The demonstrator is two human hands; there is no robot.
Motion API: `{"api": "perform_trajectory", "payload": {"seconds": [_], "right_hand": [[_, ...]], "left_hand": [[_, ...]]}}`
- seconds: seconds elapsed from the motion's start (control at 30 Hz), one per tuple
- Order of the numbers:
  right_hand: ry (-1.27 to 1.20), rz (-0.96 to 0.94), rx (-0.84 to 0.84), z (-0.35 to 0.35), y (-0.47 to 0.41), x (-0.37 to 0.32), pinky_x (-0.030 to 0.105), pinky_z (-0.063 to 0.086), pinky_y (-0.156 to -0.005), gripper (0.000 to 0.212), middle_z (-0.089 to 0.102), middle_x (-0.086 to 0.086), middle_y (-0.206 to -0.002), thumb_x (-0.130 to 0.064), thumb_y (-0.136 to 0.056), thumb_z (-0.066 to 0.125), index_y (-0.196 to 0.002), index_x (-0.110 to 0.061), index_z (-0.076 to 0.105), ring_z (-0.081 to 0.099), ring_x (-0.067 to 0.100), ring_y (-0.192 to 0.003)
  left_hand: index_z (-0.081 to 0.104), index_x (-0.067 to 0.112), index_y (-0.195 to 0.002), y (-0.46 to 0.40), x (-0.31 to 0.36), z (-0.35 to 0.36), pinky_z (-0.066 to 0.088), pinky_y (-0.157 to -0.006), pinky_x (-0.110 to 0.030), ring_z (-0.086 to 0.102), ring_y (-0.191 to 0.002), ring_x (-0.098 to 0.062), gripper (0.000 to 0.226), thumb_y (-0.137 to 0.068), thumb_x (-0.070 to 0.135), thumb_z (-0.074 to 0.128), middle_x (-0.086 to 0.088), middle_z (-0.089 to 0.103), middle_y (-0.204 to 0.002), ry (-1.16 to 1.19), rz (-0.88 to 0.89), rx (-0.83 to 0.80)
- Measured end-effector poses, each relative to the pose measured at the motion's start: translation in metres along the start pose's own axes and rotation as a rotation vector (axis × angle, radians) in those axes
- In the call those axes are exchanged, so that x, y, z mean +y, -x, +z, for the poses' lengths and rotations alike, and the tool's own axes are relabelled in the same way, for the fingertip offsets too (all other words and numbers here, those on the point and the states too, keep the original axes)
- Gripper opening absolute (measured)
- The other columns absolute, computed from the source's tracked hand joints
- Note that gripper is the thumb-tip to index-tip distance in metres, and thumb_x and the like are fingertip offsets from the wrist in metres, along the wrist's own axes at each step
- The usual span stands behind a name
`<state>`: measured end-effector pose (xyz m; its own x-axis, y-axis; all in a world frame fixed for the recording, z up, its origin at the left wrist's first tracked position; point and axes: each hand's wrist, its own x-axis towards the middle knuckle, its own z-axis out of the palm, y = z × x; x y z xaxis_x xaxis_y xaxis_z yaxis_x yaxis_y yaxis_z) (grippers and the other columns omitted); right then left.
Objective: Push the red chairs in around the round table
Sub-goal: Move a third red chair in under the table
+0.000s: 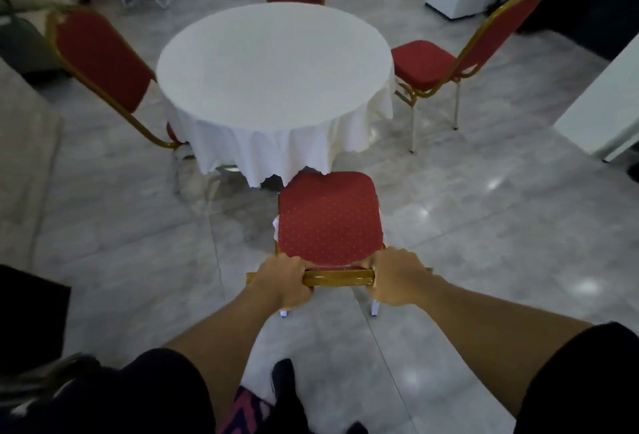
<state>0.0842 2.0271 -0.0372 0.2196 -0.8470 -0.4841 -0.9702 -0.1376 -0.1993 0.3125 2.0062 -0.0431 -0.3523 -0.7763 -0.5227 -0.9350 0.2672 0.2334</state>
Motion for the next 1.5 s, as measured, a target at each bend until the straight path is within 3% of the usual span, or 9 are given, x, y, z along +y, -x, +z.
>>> {"api": "perform_trajectory", "payload": {"seconds": [0.17,0.3,0.43,0.67,0.83,1.13,1.3,1.5], "right_hand": [[0.033,-0.042,-0.02,-0.004,0.002,0.009,0.037,0.059,-0.082,0.029,0.07,-0.004,-0.09,-0.029,-0.095,0.061,-0.12,-0.036,0.075,0.067,0.021,-0.08],[0.017,-0.061,-0.023,-0.005,-0.005,0.013,0.04,0.061,-0.083,0.028,0.071,-0.003,-0.093,-0.03,-0.096,0.061,-0.119,-0.038,0.075,0.07,0.021,-0.082],[0.023,-0.083,-0.034,-0.011,-0.014,0.022,0.041,0.061,-0.084,0.031,0.071,-0.002,-0.095,-0.027,-0.095,0.06,-0.121,-0.038,0.075,0.07,0.023,-0.083],[0.032,-0.124,-0.02,-0.042,-0.059,0.035,0.035,0.055,-0.079,0.034,0.059,-0.009,-0.08,-0.027,-0.097,0.061,-0.126,-0.039,0.074,0.062,0.019,-0.077],[0.029,-0.148,-0.012,-0.065,-0.104,0.045,0.033,0.052,-0.078,0.043,0.071,-0.004,-0.095,-0.029,-0.095,0.06,-0.134,-0.046,0.069,0.061,0.019,-0.08],[0.043,-0.155,-0.022,-0.118,-0.197,0.051,0.033,0.052,-0.075,0.042,0.074,-0.008,-0.095,-0.031,-0.095,0.058,-0.13,-0.051,0.069,0.071,0.021,-0.09],[0.056,-0.157,-0.034,-0.145,-0.242,0.059,0.03,0.048,-0.071,0.04,0.069,-0.012,-0.088,-0.032,-0.095,0.06,-0.13,-0.049,0.069,0.07,0.019,-0.09],[0.118,-0.211,-0.048,-0.149,-0.252,0.065,0.034,0.058,-0.08,0.041,0.072,-0.005,-0.085,-0.035,-0.094,0.059,-0.133,-0.044,0.068,0.068,0.02,-0.08]], "left_hand": [[0.072,0.029,-0.109,0.007,0.008,0.014,0.058,-0.084,-0.04,0.07,-0.094,-0.031,0.051,-0.073,0.045,0.04,-0.003,0.075,-0.1,0.027,-0.035,0.021],[0.07,0.031,-0.117,0.007,0.012,0.011,0.057,-0.086,-0.04,0.07,-0.098,-0.032,0.037,-0.085,0.032,0.052,-0.004,0.073,-0.106,0.064,-0.063,0.009],[0.065,0.042,-0.13,-0.003,0.013,0.006,0.058,-0.088,-0.041,0.068,-0.1,-0.031,0.051,-0.085,0.021,0.053,-0.003,0.072,-0.111,0.093,-0.072,-0.024],[0.068,0.042,-0.119,-0.045,0.005,-0.018,0.058,-0.086,-0.041,0.068,-0.097,-0.026,0.045,-0.085,0.018,0.052,0.004,0.07,-0.102,0.128,-0.088,0.003],[0.066,0.035,-0.098,-0.083,-0.01,-0.042,0.055,-0.077,-0.035,0.067,-0.089,-0.024,0.03,-0.083,0.013,0.052,0.003,0.071,-0.093,0.166,-0.091,0.017],[0.065,0.043,-0.087,-0.159,-0.042,-0.105,0.059,-0.078,-0.04,0.068,-0.088,-0.029,0.041,-0.07,0.011,0.046,0.003,0.072,-0.09,0.178,-0.165,-0.001],[0.068,0.044,-0.097,-0.199,-0.055,-0.132,0.055,-0.072,-0.036,0.068,-0.085,-0.027,0.049,-0.072,0.008,0.049,0.004,0.071,-0.086,0.189,-0.177,-0.004],[0.069,0.045,-0.122,-0.205,-0.059,-0.133,0.06,-0.084,-0.04,0.07,-0.093,-0.028,0.062,-0.073,0.012,0.051,0.004,0.074,-0.096,0.176,-0.192,-0.03]]}}
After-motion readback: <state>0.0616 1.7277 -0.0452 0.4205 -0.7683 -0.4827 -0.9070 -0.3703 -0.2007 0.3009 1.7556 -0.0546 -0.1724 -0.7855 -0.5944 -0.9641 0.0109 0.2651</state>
